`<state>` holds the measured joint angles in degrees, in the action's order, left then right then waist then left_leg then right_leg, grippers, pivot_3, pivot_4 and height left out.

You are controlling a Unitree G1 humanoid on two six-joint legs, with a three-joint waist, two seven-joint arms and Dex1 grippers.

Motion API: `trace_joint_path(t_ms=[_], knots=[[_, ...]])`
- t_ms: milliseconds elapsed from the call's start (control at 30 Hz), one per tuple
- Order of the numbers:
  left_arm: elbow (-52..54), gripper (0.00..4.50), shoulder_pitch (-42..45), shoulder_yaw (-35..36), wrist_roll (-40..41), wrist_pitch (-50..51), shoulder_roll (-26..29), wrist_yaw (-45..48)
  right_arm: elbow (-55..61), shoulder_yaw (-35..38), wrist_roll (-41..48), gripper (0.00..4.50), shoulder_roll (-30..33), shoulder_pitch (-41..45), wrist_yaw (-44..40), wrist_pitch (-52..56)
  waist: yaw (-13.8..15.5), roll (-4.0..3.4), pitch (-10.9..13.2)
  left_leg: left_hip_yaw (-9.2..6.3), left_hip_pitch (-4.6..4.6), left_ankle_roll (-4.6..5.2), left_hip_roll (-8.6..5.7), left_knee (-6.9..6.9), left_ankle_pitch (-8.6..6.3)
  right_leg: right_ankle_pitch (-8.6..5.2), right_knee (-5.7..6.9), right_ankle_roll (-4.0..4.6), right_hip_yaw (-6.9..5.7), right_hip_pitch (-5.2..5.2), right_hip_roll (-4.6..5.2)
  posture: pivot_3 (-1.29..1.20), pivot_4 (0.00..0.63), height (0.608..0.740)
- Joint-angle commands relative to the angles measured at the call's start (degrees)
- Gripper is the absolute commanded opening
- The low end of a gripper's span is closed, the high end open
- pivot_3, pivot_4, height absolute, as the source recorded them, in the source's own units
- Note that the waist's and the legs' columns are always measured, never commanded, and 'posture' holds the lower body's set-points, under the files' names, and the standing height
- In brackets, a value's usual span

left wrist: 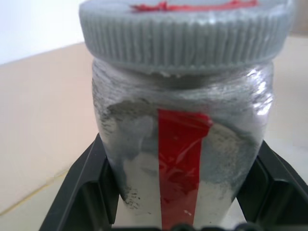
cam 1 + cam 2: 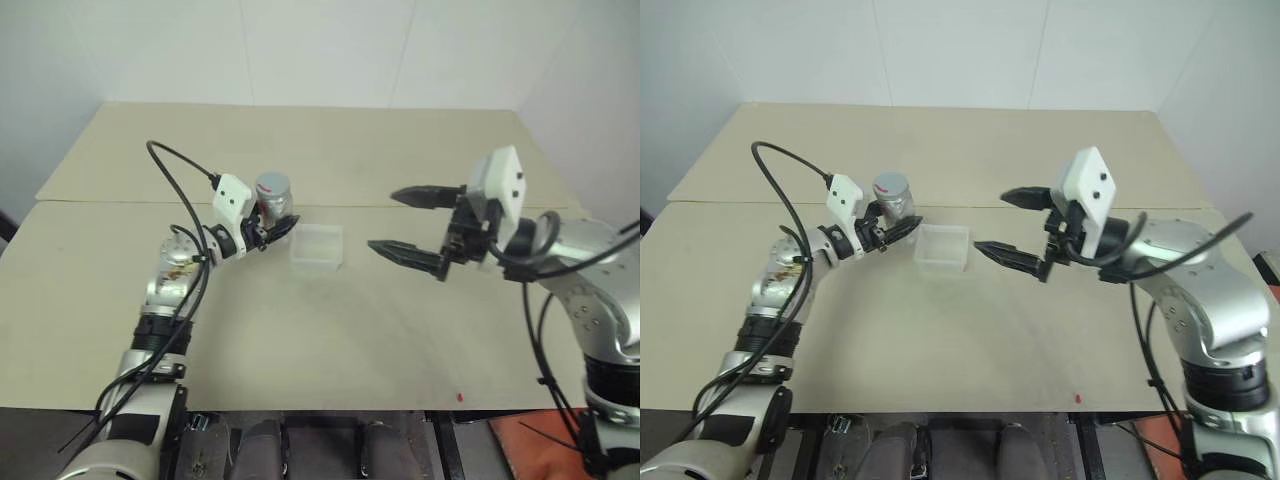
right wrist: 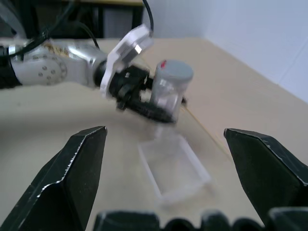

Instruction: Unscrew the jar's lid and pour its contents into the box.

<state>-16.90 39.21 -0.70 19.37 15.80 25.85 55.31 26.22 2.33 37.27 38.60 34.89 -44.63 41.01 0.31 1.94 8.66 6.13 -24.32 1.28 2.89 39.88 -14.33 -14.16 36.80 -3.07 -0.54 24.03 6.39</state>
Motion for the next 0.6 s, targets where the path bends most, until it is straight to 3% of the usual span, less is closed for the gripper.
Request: trace_joint_path(t_ms=[33,233,600], knots=[[1.83,2.75,2.91,-1.72,4.47,2.88,2.50,12.33,-1.06,-1.74,0.93,4.50,-4.09,4.98,3.02,1.20,0.00,0.00,0.00,0.00,-0.02,0.00,-0.01,0.00,0.00,0.00,0.00,0.00,0.00,0.01,0.00,0.00,0.150,0.740],[-1.04,2.75,6.19,-3.90,3.94,1.03,3.02,21.44,-5.37,-6.68,-1.63,4.50,-11.20,11.26,5.73,1.56,0.21,0.00,0.00,0.00,-0.07,0.03,-0.01,0.02,-0.01,0.00,0.04,0.00,-0.02,0.00,0.00,0.00,0.150,0.740],[-0.74,2.75,7.29,-4.29,2.62,-2.47,1.79,22.85,-9.87,-10.06,-3.13,4.50,-14.72,14.57,4.67,2.33,-0.12,0.00,0.00,-0.01,-0.12,0.07,0.00,0.03,-0.03,0.00,0.07,0.00,-0.02,0.05,0.00,0.00,0.150,0.740]])
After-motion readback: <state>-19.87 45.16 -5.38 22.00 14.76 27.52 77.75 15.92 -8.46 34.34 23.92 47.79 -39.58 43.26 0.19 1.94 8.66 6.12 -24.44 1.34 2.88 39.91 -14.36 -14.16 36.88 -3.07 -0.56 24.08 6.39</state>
